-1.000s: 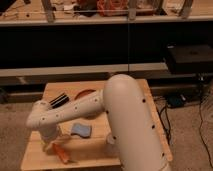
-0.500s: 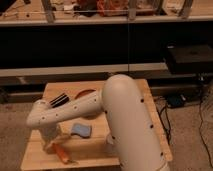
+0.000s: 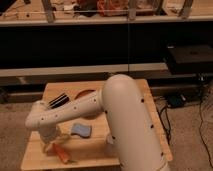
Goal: Place the pepper in the ceramic bowl
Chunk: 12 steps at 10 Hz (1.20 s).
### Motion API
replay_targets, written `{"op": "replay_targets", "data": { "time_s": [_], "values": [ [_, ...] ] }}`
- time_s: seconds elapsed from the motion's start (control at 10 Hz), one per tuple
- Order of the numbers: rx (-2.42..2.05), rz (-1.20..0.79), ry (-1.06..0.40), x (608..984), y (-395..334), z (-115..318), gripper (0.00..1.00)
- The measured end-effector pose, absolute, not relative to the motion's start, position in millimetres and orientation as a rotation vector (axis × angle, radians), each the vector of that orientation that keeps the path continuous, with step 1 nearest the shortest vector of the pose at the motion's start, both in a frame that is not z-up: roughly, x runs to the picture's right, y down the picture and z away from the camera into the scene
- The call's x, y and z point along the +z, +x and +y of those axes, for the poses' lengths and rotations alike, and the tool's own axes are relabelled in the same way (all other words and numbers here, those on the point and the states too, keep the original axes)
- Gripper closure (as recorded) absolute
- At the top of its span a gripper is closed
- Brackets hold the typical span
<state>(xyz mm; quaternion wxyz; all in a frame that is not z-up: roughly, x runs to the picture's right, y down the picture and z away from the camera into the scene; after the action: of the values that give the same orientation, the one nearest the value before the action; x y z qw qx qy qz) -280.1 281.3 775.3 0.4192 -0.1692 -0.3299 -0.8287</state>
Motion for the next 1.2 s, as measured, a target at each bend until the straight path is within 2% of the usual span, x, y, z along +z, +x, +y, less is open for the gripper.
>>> {"op": "replay_targets", "data": {
  "time_s": [0.5, 0.6, 0.8, 0.9, 1.1, 1.2],
  "values": [
    [-2.059, -0.833, -0.435, 766, -269, 299, 0.2],
    [-2.052, -0.831, -0.437, 765, -266, 302, 0.25],
    [-2.045, -0.829, -0.438, 764, -263, 305, 0.42],
    [-2.047, -0.828, -0.441, 765, -264, 306, 0.55],
    [-2.052, -0.826, -0.442, 766, -265, 307, 0.72],
    [-2.056, -0.825, -0.441, 767, -265, 307, 0.84]
  ]
}}
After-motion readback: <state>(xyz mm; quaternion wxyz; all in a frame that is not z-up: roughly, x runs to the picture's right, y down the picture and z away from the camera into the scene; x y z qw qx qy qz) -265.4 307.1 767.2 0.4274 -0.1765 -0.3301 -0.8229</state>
